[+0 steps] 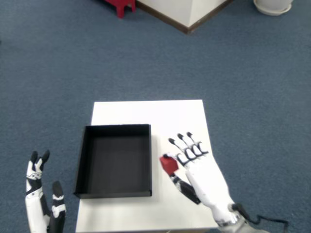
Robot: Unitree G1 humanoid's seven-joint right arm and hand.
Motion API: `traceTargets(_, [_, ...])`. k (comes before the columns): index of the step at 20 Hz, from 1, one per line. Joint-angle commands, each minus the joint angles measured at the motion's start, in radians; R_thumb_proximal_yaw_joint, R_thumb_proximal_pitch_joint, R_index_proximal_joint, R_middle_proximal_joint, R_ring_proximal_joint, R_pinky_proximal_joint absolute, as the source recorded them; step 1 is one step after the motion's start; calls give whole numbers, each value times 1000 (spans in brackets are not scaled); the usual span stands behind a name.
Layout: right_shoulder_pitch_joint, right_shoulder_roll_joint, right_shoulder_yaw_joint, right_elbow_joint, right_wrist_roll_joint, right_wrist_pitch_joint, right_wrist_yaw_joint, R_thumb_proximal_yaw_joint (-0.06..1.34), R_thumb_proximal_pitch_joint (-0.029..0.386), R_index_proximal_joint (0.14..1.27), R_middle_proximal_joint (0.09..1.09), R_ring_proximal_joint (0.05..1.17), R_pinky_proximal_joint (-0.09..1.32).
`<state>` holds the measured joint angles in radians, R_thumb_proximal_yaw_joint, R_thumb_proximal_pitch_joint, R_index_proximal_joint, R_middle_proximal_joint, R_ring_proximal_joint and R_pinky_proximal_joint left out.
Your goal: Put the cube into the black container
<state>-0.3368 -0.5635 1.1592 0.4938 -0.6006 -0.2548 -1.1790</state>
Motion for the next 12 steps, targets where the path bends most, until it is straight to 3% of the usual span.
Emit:
traceTargets(1, [-20,-39,-50,-112,1,58,23,1207,191,1028,253,181,60])
traceTargets(7, [-16,-35,-69,-268,12,189,134,1219,195,1024,261,186,54])
traceTargets(12, [-49,36,-67,-258,20,257,211,1231,192,1026,263,192,62])
